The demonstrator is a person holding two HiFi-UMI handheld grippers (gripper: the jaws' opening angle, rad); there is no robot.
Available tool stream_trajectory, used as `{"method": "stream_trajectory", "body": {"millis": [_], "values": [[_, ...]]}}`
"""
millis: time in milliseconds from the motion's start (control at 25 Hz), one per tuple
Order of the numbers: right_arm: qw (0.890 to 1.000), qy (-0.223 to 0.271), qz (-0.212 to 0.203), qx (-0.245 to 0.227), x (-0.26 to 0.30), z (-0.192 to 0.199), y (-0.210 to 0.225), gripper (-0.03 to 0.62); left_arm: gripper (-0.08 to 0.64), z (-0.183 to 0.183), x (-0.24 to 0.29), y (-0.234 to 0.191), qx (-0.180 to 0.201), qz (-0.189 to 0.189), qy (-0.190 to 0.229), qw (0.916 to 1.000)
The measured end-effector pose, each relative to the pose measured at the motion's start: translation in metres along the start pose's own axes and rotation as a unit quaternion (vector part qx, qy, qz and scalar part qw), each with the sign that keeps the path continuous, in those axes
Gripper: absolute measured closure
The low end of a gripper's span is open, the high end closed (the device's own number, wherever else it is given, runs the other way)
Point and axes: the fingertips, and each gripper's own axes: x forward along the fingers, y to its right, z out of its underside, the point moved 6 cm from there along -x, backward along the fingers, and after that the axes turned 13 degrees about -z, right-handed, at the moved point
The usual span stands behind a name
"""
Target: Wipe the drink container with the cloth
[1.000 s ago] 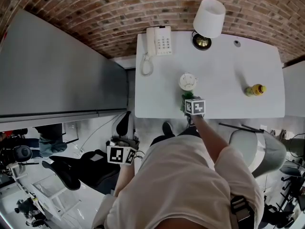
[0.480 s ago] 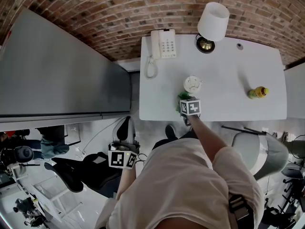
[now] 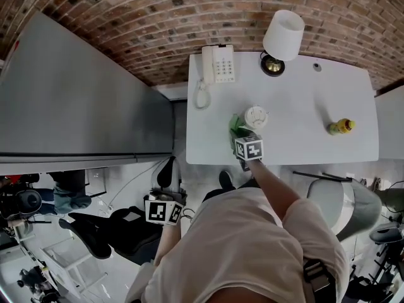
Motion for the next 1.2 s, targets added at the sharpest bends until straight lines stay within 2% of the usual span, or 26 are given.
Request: {"method": "stream_trajectory", "body": {"millis": [200,400,600,840,1200], "values": [[0.998,0.04,-0.01,-0.056,-0.025,-0.02,-0.026,0.538,0.551,-0.003,0.008,0.005,-0.002,0.015,0.009,0.9998],[0.989,0.105,-0.017,-0.101,-0.065,-0.052,-0.05,0.538,0.55,-0.003,0.015,0.013,-0.004,0.029,0.016,0.9994],[0.973,0.165,-0.011,-0.164,-0.107,-0.082,-0.071,0.538,0.551,-0.006,0.023,0.023,-0.003,0.045,0.025,0.9987],[0.948,0.23,-0.001,-0.221,-0.163,-0.114,-0.096,0.538,0.549,-0.017,0.036,0.042,0.001,0.072,0.045,0.9964],[0.921,0.297,0.038,-0.248,-0.241,-0.132,-0.106,0.538,0.551,-0.037,0.056,0.082,0.003,0.109,0.086,0.9903]]}}
